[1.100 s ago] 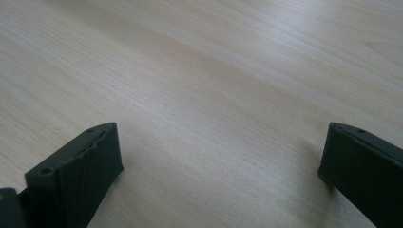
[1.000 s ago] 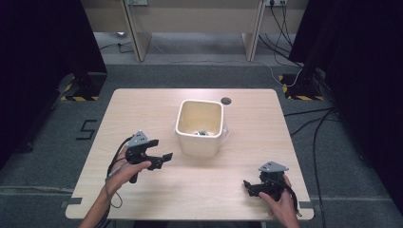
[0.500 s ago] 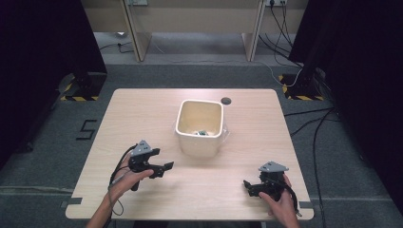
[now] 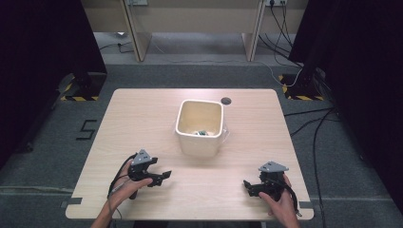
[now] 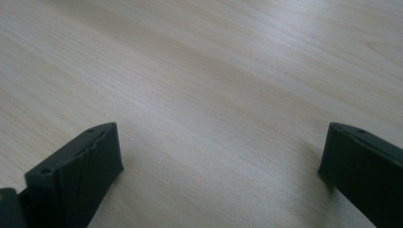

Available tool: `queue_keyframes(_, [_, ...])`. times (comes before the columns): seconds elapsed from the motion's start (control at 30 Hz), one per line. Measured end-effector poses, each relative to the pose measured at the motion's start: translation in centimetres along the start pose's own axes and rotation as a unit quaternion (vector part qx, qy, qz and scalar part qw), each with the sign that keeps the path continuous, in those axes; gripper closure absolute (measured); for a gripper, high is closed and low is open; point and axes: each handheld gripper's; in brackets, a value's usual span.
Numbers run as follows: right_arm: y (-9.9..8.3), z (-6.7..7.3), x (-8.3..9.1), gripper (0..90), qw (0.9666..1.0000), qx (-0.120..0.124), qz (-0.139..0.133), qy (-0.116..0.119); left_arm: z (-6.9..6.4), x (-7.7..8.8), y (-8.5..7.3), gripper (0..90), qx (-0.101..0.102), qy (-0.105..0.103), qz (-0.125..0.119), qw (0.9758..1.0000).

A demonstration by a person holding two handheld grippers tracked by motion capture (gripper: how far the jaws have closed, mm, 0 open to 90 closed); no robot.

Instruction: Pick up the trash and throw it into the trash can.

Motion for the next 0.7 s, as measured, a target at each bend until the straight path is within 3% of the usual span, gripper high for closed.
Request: queue_keyframes(0.7, [0.0, 0.0, 0.0, 0.2, 1.0000, -0.001, 0.001, 0.000, -0.8, -0.1, -1.9, 15.2, -0.018, 0.017, 0.039, 0.9989])
Point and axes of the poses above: each handheld gripper's, and its own axes: x roughly backward along the jaws, y roughly out of its top, z roughly to its left, and after that the axes turned 6 degrees about -y, right-handed
